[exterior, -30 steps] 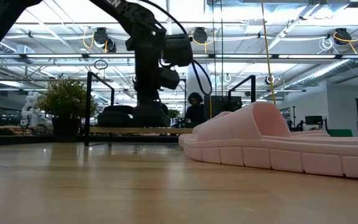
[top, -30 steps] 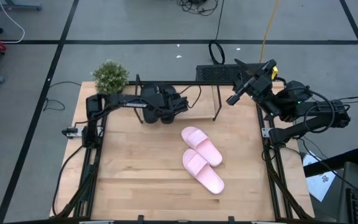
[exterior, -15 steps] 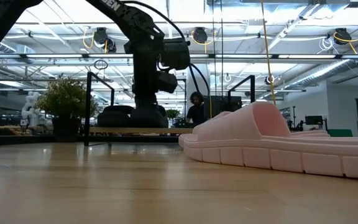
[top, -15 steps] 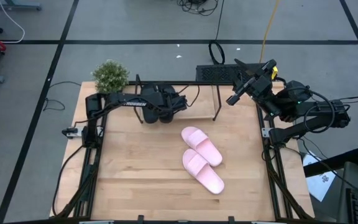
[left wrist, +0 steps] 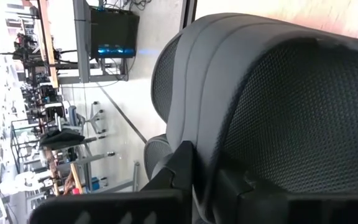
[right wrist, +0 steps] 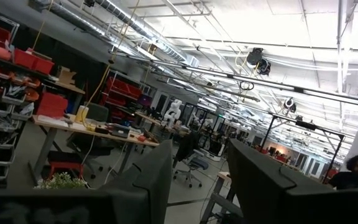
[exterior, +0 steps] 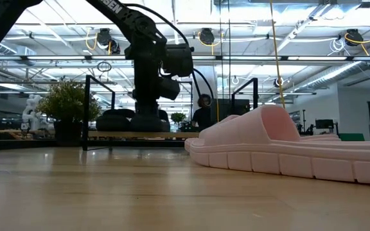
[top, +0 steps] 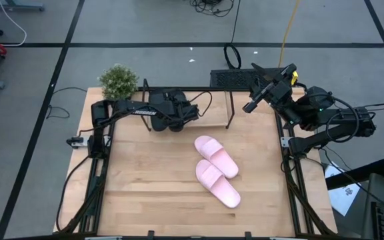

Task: Pick and place slides into the shelf
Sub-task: Put the black slipper on the shelf

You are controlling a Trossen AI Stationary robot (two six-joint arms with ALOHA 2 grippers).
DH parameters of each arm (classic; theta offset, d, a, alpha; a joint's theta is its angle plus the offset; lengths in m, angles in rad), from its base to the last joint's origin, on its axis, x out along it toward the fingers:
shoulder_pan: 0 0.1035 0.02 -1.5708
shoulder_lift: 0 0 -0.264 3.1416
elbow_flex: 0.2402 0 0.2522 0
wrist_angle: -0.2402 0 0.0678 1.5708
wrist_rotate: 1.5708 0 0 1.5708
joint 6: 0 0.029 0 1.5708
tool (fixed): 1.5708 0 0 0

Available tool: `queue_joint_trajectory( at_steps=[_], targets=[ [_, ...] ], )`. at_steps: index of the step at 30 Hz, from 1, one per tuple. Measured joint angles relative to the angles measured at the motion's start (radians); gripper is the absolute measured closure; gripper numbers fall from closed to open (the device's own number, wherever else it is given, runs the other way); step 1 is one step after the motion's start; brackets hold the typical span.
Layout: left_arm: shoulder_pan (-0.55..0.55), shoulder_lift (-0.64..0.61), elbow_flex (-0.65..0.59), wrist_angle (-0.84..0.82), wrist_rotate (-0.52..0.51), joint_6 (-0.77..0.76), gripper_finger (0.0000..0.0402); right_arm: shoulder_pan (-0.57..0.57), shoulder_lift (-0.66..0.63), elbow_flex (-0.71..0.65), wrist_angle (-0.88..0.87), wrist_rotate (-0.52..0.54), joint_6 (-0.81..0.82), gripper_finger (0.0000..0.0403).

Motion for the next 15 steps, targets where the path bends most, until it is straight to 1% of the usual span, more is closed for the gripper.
queue_joint_trajectory(
  at_steps=[15],
  targets=[
    [-0.009,0.003,-0.002,0.014,0.008,0.015,0.0291,0.0,0.0,0.0,0.0,-0.001,0.0,0.0257]
  ],
)
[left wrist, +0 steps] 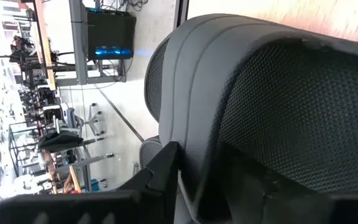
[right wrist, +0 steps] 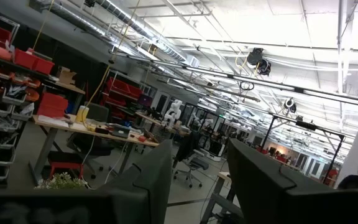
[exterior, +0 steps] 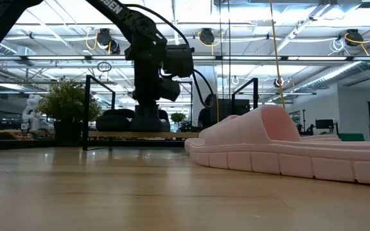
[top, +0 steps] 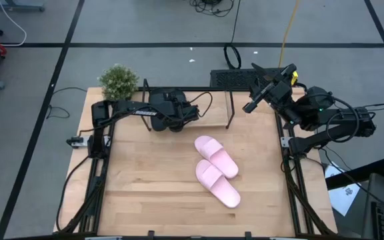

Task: Pick and place slides into the shelf
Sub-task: Put the black slipper on the shelf, then put the top pink slipper on the shelf

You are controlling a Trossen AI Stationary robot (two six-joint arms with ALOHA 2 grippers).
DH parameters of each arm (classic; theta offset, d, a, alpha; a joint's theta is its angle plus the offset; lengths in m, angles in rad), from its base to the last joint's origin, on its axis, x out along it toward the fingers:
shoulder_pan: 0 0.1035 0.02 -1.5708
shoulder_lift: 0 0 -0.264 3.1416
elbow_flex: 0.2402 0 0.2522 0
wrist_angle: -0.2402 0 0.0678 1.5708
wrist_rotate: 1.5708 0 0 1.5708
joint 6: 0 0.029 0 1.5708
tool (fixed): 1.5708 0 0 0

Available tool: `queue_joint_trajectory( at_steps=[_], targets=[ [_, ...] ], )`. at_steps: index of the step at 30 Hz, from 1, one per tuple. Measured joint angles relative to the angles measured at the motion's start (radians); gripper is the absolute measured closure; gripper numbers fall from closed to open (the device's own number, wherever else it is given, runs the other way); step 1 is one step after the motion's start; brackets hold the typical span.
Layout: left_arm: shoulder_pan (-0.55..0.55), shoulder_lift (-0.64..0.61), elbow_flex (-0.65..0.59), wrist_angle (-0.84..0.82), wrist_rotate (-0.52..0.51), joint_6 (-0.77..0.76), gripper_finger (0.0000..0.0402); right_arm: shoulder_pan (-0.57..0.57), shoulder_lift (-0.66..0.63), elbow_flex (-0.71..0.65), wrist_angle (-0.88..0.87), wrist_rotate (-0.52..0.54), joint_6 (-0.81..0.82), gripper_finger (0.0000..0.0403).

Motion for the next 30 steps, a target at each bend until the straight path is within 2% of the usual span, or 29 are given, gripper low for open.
queue_joint_trajectory(
  at_steps=[8,13,19,24,30],
  targets=[
    [-0.003,-0.002,0.0,0.0,0.006,0.006,0.0243,0.0,0.0,0.0,0.0,0.0,0.0,0.0257],
    [-0.004,-0.038,-0.002,0.007,0.044,0.022,0.0225,0.0,0.0,0.0,0.0,0.0,0.0,0.0257],
    [-0.004,-0.111,-0.001,0.041,0.103,0.029,0.022,0.0,0.0,0.0,0.0,0.0,0.004,0.0257],
    [-0.005,-0.144,0.0,0.03,0.107,0.023,0.022,0.0,0.0,0.0,-0.002,-0.001,0.019,0.0257],
    [-0.066,-0.229,0.0,-0.002,0.105,-0.007,0.022,0.0,0.0,0.0,-0.008,-0.001,0.029,0.0257]
  ],
)
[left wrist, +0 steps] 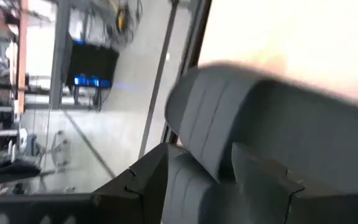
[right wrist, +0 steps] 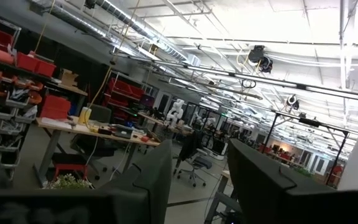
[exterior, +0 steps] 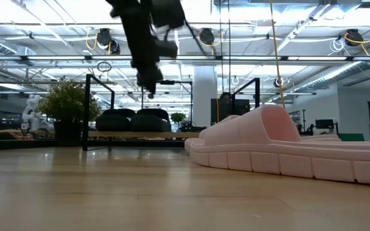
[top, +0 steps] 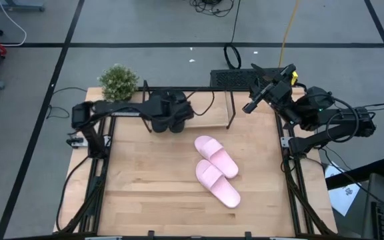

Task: Pick and place slides into the shelf
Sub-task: Put the top pink slipper on the shelf

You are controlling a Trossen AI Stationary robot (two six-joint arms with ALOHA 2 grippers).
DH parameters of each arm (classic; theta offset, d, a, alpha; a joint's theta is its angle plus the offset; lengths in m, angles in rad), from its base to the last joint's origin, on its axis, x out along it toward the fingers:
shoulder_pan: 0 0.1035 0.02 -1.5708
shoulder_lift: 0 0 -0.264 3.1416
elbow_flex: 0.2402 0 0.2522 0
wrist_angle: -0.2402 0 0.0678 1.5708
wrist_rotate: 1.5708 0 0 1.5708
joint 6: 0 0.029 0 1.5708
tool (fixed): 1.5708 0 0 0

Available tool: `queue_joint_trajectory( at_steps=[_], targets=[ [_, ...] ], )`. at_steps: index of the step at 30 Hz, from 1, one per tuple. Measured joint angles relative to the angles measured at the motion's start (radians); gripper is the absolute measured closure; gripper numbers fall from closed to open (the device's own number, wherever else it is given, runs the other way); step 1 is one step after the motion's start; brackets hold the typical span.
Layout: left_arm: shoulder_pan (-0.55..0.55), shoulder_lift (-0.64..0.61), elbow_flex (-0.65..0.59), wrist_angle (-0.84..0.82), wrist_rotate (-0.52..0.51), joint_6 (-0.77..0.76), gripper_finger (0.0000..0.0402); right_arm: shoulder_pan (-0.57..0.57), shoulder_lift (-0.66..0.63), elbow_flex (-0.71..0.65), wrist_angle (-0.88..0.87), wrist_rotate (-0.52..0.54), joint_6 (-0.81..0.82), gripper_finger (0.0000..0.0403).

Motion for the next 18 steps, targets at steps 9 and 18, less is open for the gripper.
queue_joint_trajectory(
  at_steps=[9,18],
  targets=[
    [-0.241,-0.318,0.002,-0.196,0.052,-0.259,0.022,0.044,0.0,0.001,-0.303,0.001,-0.039,0.0257],
    [-0.501,-0.563,0.002,-0.261,0.053,-0.661,0.022,0.188,0.071,0.001,-0.762,-0.329,0.487,0.0257]
  ],
)
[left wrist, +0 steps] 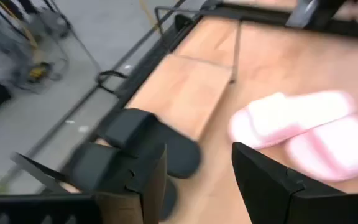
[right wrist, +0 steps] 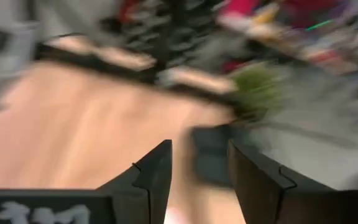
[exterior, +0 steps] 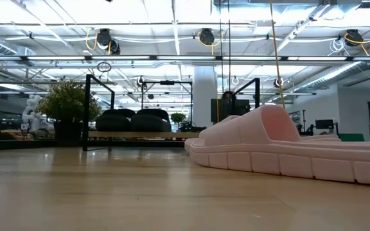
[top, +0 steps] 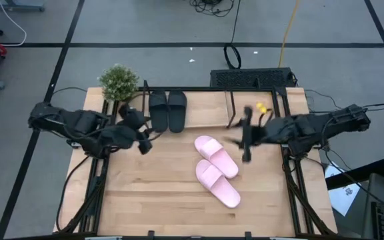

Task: Pick and place slides into the shelf
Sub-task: Put the top pink slipper on the shelf

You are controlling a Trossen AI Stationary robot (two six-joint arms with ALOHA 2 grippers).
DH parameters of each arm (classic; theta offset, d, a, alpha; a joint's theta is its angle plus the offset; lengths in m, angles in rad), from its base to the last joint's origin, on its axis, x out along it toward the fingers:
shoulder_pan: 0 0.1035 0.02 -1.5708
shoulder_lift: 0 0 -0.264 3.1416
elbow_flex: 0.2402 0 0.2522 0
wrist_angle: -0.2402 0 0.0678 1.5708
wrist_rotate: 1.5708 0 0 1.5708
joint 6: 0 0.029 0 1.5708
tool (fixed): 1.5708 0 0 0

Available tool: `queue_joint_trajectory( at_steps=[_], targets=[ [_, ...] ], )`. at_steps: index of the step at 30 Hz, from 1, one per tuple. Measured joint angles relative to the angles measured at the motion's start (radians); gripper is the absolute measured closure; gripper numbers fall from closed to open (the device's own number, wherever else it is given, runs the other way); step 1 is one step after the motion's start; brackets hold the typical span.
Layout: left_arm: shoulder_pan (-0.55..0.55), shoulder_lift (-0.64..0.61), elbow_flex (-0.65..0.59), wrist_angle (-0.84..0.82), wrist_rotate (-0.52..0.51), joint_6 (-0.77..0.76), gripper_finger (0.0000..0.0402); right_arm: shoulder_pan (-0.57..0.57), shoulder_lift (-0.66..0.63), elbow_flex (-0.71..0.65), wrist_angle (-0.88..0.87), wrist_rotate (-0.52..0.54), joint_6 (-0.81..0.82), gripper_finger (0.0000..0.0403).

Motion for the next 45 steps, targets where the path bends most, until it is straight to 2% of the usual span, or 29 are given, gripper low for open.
queue_joint_trajectory(
  at_steps=[2,5,14,20,27,45],
  targets=[
    [-0.037,-0.016,0.0,0.004,-0.005,-0.051,0.022,0.012,0.034,0.0,-0.065,-0.122,0.079,0.0257],
    [-0.082,-0.017,0.0,0.001,-0.014,-0.079,0.022,0.027,0.104,0.0,-0.158,-0.222,0.123,0.0257],
    [-0.101,0.052,0.0,-0.005,-0.019,-0.081,0.022,0.03,0.345,0.0,-0.292,-0.251,0.054,0.0257],
    [-0.102,0.09,0.0,-0.045,0.017,-0.124,0.022,0.014,0.47,0.0,-0.299,-0.242,-0.006,0.0257],
    [-0.105,0.091,0.0,-0.081,0.031,-0.178,0.022,-0.004,0.551,0.0,-0.3,-0.073,-0.05,0.0257],
    [-0.107,0.09,0.0,-0.101,0.026,-0.169,0.022,-0.032,0.574,-0.009,-0.26,-0.064,-0.046,0.0257]
  ],
)
